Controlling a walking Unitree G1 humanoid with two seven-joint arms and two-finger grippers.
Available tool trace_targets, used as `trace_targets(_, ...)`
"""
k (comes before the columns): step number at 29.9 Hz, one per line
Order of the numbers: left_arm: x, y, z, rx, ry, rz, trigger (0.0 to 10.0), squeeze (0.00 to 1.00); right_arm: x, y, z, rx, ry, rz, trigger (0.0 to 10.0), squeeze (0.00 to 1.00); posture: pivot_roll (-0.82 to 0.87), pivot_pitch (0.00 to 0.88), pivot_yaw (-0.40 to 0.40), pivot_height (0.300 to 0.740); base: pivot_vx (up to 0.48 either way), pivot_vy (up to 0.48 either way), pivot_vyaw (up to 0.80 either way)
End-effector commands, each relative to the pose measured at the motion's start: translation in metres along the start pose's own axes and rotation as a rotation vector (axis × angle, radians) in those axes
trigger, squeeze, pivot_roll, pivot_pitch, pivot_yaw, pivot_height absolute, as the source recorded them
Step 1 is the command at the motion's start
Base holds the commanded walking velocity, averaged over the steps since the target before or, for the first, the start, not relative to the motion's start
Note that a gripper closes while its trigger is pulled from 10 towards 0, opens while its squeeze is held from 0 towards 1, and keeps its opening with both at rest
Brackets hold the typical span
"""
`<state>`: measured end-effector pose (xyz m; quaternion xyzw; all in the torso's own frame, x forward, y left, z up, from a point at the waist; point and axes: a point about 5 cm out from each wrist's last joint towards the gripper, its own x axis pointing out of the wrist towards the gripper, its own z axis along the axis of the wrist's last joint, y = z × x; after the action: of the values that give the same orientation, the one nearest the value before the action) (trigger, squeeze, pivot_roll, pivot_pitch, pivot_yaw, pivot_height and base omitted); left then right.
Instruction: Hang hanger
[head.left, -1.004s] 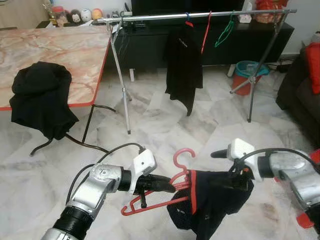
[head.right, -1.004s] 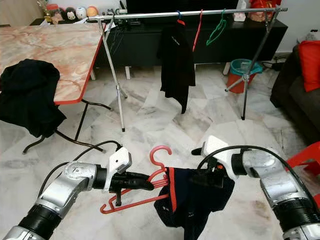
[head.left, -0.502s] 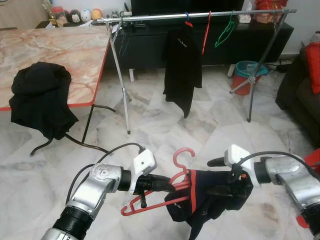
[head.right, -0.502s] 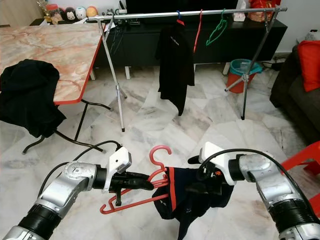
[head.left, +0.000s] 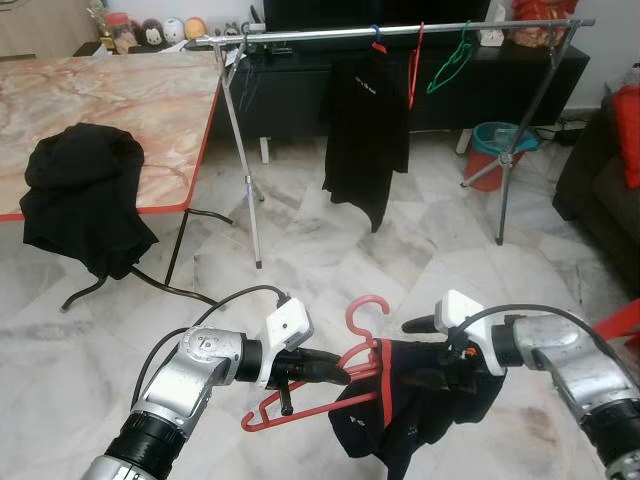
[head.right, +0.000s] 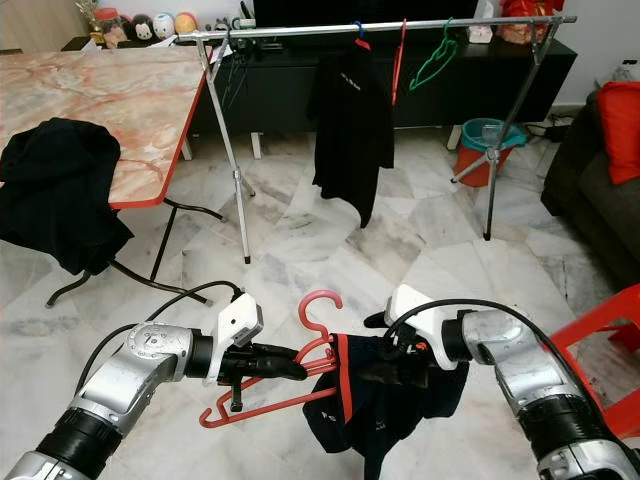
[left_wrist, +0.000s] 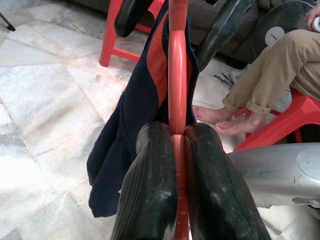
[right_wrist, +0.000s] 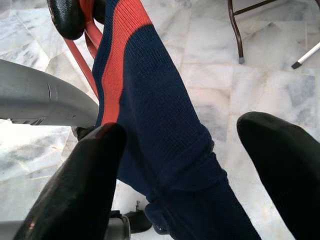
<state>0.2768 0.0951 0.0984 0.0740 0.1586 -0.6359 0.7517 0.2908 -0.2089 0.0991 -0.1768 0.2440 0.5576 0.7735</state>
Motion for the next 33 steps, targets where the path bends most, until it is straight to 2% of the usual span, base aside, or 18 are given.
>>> trace_targets(1,0.000,0.001,0.010,0.033,-0.028,-0.006,10.0,0.00,-0.001,-0.001,0.003,-0.018,-0.007,0.004,0.0,0.00,-0.02,0.058,-0.011,0.740,0.000,0.000,0.00)
trace_targets(17,-0.001,0.001,0.009,0.028,-0.022,-0.002,10.0,0.00,0.000,-0.001,0.001,-0.001,-0.005,0.038,0.0,0.00,-0.02,0.063,-0.013,0.740,0.000,0.000,0.00)
trace_targets(23,-0.002,0.002,0.009,0.029,-0.018,-0.001,10.0,0.00,0.003,0.002,0.003,0.018,-0.047,0.071,0.0,0.00,-0.01,0.065,-0.014,0.740,0.000,0.000,0.00)
trace_targets(33,0.000,0.005,0.016,0.102,-0.022,-0.026,10.0,0.00,0.010,0.007,0.005,0.033,-0.080,0.119,0.0,0.00,-0.02,0.062,-0.015,0.740,0.000,0.000,0.00)
